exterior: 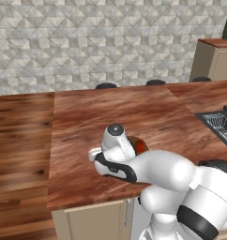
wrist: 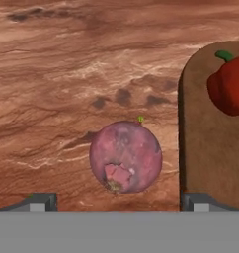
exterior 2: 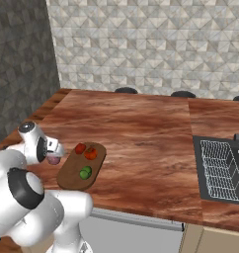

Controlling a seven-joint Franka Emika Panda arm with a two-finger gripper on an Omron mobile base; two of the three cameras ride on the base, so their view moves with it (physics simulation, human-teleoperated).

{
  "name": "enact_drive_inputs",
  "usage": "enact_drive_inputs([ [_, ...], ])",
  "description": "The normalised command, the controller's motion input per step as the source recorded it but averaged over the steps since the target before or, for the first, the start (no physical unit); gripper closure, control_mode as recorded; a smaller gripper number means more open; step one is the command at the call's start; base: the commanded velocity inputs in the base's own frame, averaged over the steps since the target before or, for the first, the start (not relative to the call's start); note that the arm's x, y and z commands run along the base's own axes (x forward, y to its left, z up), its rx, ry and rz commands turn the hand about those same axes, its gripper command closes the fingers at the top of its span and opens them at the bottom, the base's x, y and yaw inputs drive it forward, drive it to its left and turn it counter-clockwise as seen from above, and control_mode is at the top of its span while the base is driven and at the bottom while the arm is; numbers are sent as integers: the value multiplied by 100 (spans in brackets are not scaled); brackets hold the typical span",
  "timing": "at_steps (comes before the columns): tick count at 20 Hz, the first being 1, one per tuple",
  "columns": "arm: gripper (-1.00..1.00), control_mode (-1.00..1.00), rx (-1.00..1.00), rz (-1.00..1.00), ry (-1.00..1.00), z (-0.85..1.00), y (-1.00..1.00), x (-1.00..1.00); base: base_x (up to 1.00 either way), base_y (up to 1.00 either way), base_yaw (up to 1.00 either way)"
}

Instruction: Place the avocado, onion, tomato, and bell pepper on the cutting board.

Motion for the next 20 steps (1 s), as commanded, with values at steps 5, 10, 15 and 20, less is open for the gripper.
enact_drive_inputs([
  [5, -100, -100, 0, -7, 0, -16, 6, 20, 0, 0, 0],
  [10, -100, -100, -1, -7, 0, -26, 0, 16, 0, 0, 0],
  [15, -100, -100, 0, -6, 0, -21, 0, 20, 0, 0, 0],
  [20, -100, -100, 0, -6, 0, -16, 0, 32, 0, 0, 0],
])
